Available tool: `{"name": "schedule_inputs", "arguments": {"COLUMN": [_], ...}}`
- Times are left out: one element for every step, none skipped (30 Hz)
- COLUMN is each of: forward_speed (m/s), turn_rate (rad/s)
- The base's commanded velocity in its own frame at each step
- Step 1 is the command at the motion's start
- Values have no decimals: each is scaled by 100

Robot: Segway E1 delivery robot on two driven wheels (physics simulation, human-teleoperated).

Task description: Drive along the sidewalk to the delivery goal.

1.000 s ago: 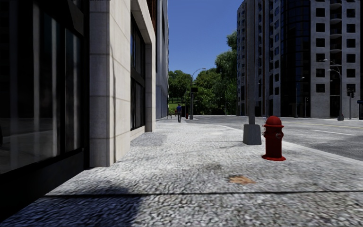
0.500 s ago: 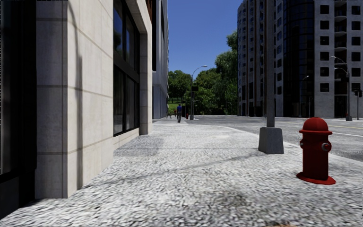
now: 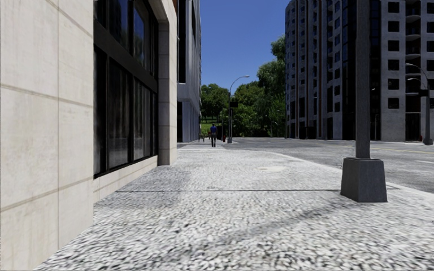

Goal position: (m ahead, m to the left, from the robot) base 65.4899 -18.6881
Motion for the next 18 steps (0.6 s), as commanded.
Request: {"name": "schedule_inputs", "arguments": {"forward_speed": [200,200,200,200,200,200,200,200,200,200,200,200,200,200,200,200,200,200], "turn_rate": [0,0,0,0,0,0,0,0,0,0,0,0,0,0,0,0,0,0]}}
